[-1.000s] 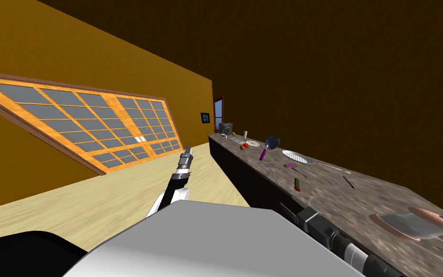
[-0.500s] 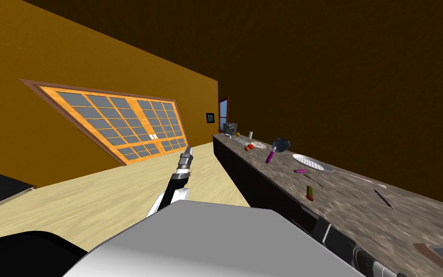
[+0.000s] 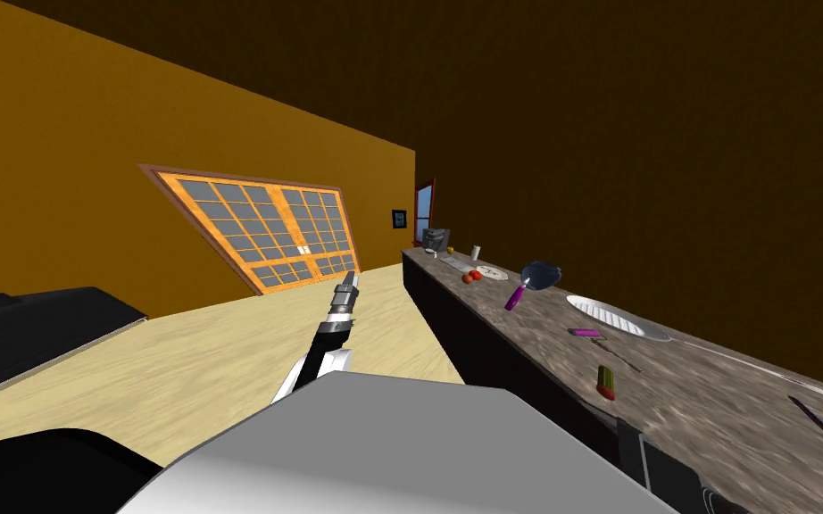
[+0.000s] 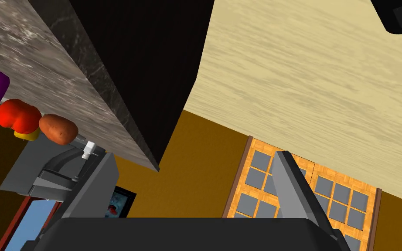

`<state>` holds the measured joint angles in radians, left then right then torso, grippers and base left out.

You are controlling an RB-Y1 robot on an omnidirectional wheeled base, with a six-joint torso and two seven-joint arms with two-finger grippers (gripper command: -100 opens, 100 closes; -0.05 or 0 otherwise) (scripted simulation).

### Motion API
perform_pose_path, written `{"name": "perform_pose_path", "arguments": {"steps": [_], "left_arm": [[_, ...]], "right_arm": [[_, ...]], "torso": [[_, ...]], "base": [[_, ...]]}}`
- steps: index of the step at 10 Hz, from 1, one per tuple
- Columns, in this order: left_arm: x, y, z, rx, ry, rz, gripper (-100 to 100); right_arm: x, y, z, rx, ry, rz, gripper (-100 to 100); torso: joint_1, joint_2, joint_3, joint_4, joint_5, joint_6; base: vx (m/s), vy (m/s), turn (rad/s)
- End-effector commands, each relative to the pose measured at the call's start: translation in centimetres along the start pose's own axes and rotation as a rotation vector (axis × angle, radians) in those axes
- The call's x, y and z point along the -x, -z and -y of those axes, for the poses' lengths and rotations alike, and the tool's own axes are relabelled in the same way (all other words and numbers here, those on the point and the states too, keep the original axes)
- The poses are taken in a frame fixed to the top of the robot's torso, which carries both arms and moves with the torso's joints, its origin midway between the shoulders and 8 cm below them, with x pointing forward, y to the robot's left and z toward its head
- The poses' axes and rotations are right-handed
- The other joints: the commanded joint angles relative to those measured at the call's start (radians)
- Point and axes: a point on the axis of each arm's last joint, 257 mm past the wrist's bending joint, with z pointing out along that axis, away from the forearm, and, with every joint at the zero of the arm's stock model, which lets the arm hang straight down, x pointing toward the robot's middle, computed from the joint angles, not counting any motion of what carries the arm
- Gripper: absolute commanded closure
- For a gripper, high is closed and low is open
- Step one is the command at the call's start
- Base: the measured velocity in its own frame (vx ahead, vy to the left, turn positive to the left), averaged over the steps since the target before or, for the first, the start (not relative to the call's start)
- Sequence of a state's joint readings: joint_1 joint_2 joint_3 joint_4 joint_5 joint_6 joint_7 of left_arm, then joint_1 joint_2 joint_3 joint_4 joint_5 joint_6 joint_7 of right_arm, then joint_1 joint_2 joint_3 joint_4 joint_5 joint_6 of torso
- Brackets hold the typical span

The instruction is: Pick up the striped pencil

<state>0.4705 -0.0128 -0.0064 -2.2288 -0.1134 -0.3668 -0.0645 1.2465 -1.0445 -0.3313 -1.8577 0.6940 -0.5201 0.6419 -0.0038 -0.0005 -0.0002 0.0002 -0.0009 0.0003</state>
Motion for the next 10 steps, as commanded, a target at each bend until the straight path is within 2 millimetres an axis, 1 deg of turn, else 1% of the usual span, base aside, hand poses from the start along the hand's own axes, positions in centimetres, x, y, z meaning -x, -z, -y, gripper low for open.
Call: {"name": "perform_pose_path", "arguments": {"steps": [1,2,3,4,5,6,7,10], "left_arm": [[0.0,0.0,0.0,0.000,0.000,0.000,0],[0.0,0.0,0.0,0.000,0.000,0.000,0],[0.0,0.0,0.0,0.000,0.000,0.000,0],[0.0,0.0,0.0,0.000,0.000,0.000,0],[0.0,0.0,0.0,0.000,0.000,0.000,0],[0.0,0.0,0.0,0.000,0.000,0.000,0],[0.0,0.0,0.0,0.000,0.000,0.000,0],[0.0,0.0,0.0,0.000,0.000,0.000,0]], "right_arm": [[-0.8,0.4,-0.1,0.026,0.051,-0.030,-100],[-2.4,1.1,-0.2,0.065,0.124,-0.080,-100],[-2.3,1.1,-0.2,0.070,0.131,-0.081,-100],[-3.9,1.9,-0.2,0.110,0.200,-0.126,-100],[-3.8,1.8,-0.2,0.116,0.207,-0.127,-100],[-5.2,2.6,-0.2,0.158,0.275,-0.168,-100],[-5.1,2.5,-0.1,0.161,0.280,-0.168,-100],[-8.6,4.7,0.2,0.289,0.466,-0.266,-100]], "torso": [[0.000,0.000,0.000,0.000,0.000,0.000],[0.000,0.000,0.000,0.000,0.000,0.001],[0.000,0.000,0.000,0.000,0.000,0.000],[0.000,0.000,0.000,0.000,0.000,0.001],[-0.001,-0.001,0.000,0.000,0.000,0.000],[0.000,-0.001,0.000,0.000,0.000,0.001],[-0.001,-0.001,0.000,0.000,0.000,0.000],[-0.003,-0.002,-0.001,0.000,-0.001,0.000]], "base": [[0.002,-0.023,0.099],[0.006,-0.026,0.176],[0.008,-0.033,0.092],[0.009,-0.033,0.172],[0.009,-0.032,0.095],[0.012,-0.040,0.137],[0.007,-0.039,0.092],[0.018,-0.075,0.187]]}}
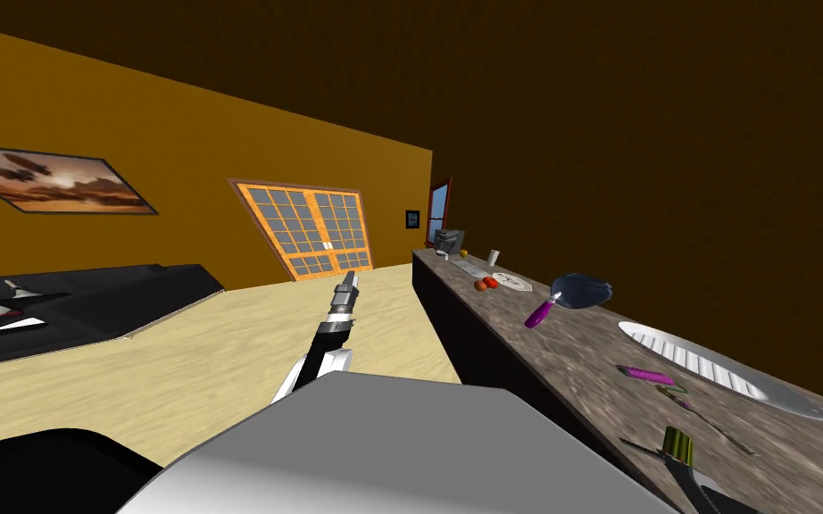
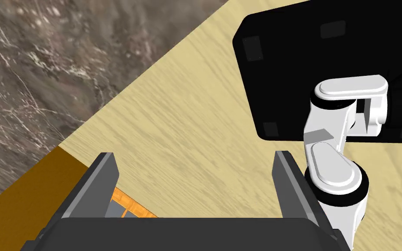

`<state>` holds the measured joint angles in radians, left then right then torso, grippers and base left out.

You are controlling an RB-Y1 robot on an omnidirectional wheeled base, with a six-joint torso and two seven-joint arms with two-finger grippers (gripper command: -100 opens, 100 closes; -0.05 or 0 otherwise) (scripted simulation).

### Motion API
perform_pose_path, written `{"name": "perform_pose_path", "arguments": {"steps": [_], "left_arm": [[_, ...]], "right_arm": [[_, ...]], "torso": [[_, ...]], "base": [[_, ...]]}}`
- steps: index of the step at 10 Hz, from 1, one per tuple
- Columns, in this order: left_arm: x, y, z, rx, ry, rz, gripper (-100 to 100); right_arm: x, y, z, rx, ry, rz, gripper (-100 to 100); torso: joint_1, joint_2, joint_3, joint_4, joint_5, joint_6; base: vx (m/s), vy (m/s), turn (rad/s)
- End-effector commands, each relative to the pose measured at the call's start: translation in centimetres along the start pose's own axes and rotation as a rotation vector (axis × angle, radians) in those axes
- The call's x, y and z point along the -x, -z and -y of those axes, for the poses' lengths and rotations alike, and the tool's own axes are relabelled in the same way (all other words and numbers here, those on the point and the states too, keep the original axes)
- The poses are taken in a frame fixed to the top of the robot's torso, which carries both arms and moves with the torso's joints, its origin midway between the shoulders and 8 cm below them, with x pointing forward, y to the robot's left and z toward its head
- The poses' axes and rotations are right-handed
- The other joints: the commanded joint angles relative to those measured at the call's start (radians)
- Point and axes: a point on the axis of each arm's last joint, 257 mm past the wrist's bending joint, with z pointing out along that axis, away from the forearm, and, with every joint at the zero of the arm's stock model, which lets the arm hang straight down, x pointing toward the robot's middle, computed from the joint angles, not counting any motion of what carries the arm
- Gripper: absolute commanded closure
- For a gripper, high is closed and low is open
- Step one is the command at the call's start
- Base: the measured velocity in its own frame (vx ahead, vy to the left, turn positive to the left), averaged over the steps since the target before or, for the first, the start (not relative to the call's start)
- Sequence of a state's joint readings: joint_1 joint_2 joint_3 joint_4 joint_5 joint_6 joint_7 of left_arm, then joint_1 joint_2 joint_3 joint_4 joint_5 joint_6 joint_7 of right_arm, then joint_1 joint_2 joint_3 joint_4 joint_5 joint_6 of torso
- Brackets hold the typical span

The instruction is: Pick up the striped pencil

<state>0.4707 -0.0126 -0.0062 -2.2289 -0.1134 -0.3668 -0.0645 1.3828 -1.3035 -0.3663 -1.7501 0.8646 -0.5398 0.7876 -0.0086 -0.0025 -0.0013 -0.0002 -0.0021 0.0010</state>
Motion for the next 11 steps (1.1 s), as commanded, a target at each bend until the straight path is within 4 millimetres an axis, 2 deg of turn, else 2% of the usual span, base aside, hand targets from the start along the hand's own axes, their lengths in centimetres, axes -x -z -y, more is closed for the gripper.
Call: {"name": "perform_pose_path", "arguments": {"steps": [1,6,11], "left_arm": [[0.0,0.0,0.0,0.000,0.000,0.000,0],[0.0,0.0,0.0,0.000,0.000,0.000,0],[0.0,0.0,0.0,0.000,0.000,0.000,0]], "right_arm": [[-0.9,0.3,-0.1,0.032,0.051,-0.017,-100],[-5.3,1.8,-1.7,0.220,0.312,-0.112,-100],[-7.9,2.9,-2.0,0.349,0.485,-0.155,-100]], "torso": [[0.000,0.000,0.000,0.000,0.000,0.000],[-0.001,0.000,0.000,0.000,-0.001,0.000],[0.000,0.000,0.000,0.000,0.000,0.001]], "base": [[0.016,-0.071,0.062],[0.016,-0.100,0.140],[0.017,-0.113,0.092]]}}
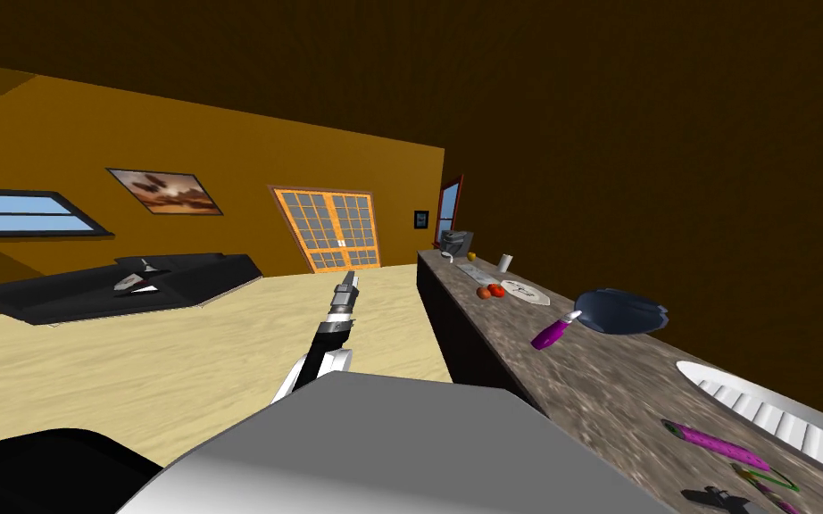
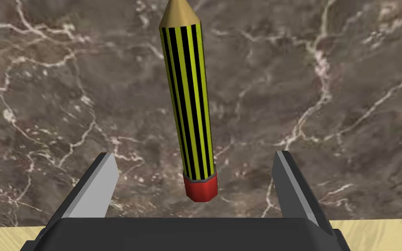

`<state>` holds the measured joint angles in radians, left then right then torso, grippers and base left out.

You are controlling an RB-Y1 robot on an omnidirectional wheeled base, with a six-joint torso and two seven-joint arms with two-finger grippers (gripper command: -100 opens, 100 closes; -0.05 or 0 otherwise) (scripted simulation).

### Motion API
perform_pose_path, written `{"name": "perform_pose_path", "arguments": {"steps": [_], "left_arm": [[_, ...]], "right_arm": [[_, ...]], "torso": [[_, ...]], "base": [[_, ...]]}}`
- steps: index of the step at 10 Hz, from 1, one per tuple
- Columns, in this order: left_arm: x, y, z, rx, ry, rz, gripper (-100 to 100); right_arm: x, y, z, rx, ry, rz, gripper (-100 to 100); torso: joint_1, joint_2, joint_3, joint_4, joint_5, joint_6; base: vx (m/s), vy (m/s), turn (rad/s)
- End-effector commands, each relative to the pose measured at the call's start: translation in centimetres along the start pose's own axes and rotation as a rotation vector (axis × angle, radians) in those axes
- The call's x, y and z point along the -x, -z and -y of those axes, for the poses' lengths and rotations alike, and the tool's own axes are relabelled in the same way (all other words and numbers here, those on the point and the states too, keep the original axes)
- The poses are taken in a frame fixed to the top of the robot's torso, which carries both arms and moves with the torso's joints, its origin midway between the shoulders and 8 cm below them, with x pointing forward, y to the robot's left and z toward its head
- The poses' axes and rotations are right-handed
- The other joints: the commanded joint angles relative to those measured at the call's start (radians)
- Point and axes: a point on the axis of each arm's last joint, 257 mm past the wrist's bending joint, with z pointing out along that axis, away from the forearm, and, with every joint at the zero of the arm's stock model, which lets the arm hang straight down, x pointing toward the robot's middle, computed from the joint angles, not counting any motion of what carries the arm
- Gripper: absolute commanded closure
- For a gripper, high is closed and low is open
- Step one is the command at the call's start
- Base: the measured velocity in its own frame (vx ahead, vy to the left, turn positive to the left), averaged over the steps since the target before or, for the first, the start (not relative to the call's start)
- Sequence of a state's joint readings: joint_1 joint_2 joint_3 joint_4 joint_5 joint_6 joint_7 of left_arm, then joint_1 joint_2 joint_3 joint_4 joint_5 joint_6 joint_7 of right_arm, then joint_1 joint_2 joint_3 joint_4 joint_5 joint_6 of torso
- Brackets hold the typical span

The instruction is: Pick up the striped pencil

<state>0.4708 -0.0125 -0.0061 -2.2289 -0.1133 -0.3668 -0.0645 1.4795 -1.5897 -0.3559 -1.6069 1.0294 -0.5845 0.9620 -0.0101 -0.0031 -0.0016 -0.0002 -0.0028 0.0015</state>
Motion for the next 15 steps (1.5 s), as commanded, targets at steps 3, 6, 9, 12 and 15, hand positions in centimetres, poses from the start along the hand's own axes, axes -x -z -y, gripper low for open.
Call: {"name": "perform_pose_path", "arguments": {"steps": [3,6,9,12,15], "left_arm": [[0.0,0.0,0.0,0.000,0.000,0.000,0],[0.0,0.0,0.0,0.000,0.000,0.000,0],[0.0,0.0,0.0,0.000,0.000,0.000,0],[0.0,0.0,0.0,0.000,0.000,0.000,0],[0.0,0.0,0.0,0.000,0.000,0.000,0]], "right_arm": [[-0.5,0.1,-0.1,0.024,0.037,-0.008,0],[0.6,-1.2,-2.1,0.024,0.020,-0.012,-100],[1.3,-1.8,-3.1,0.024,0.012,-0.011,-100],[1.3,-1.8,-3.2,0.024,0.012,-0.012,100],[1.3,-1.8,-3.2,0.024,0.012,-0.013,0]], "torso": [[0.005,0.001,0.000,0.000,0.001,0.001],[0.008,0.000,0.000,0.000,0.002,0.000],[0.007,-0.001,0.000,0.000,0.002,0.000],[0.009,0.001,0.001,0.001,0.002,0.000],[0.009,0.002,0.001,0.001,0.002,0.000]], "base": [[0.011,-0.052,0.031],[0.026,-0.021,0.058],[0.033,-0.022,0.044],[0.000,0.000,0.000],[0.000,0.000,0.000]]}}
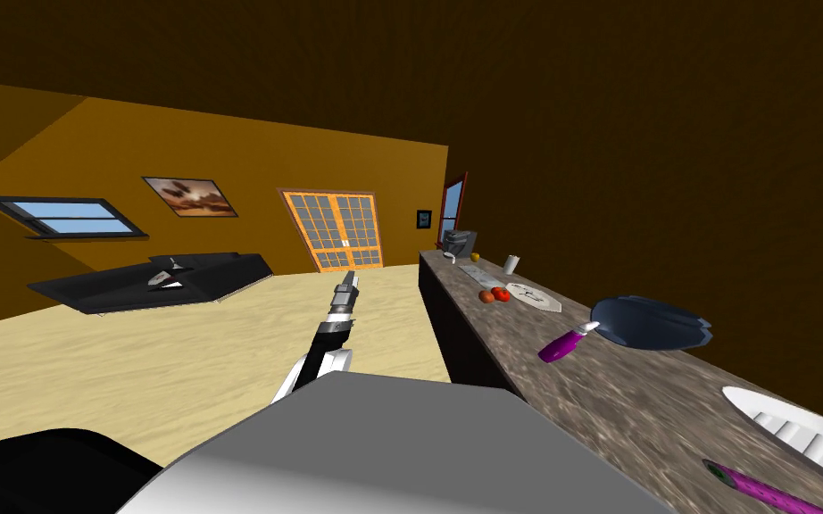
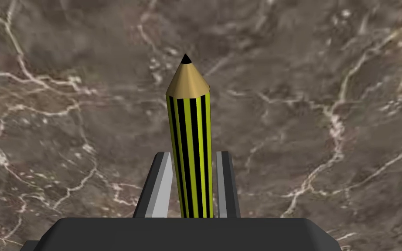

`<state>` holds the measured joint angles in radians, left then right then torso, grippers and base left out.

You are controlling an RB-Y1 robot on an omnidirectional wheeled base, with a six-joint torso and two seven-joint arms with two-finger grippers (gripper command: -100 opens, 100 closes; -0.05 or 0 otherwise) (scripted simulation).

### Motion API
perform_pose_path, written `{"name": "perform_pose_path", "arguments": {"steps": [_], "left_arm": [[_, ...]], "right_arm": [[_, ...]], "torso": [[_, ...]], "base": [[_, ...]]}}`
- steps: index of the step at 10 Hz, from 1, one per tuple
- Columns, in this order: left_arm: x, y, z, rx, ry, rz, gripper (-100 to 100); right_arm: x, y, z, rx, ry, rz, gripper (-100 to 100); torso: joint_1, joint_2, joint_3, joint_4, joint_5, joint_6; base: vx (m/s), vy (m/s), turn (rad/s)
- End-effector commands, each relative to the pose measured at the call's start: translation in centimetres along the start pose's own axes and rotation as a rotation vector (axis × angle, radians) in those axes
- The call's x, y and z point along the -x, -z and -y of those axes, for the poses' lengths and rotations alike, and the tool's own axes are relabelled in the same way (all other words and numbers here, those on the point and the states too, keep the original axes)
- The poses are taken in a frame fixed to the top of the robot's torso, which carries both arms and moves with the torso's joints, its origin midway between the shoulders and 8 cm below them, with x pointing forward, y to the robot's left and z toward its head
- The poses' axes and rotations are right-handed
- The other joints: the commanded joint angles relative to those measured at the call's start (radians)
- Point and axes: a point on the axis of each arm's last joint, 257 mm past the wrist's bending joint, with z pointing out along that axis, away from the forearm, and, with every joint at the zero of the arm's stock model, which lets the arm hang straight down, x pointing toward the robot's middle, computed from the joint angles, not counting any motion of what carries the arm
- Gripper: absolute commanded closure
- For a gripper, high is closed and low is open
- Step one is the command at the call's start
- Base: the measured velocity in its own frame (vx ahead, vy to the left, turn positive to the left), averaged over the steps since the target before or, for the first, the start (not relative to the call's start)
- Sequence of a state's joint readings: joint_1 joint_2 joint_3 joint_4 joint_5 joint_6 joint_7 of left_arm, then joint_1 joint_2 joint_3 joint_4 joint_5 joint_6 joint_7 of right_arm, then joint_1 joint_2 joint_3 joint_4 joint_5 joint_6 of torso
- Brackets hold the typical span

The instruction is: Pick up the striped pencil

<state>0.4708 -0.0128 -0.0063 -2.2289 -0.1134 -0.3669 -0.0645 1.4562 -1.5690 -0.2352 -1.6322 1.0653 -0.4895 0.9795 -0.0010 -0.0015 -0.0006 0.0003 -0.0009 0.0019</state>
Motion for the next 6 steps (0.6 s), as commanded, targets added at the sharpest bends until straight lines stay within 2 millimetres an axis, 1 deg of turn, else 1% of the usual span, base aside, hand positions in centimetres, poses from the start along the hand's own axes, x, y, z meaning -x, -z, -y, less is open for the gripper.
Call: {"name": "perform_pose_path", "arguments": {"steps": [1,2,6], "left_arm": [[0.0,0.0,0.0,0.000,0.000,0.000,0],[0.0,0.0,0.0,0.000,0.000,0.000,0],[0.0,0.0,0.0,0.000,0.000,0.000,0]], "right_arm": [[-0.8,0.6,1.1,0.000,0.008,0.001,100],[-0.8,0.6,1.1,0.000,0.008,0.001,100],[-1.9,1.9,3.0,0.000,0.025,0.005,100]], "torso": [[0.000,0.000,0.000,0.000,0.000,0.000],[0.001,0.001,0.001,0.000,0.000,0.000],[0.002,0.002,0.001,0.000,0.001,0.000]], "base": [[-0.024,0.022,-0.089],[-0.034,0.026,-0.043],[-0.028,0.019,-0.042]]}}
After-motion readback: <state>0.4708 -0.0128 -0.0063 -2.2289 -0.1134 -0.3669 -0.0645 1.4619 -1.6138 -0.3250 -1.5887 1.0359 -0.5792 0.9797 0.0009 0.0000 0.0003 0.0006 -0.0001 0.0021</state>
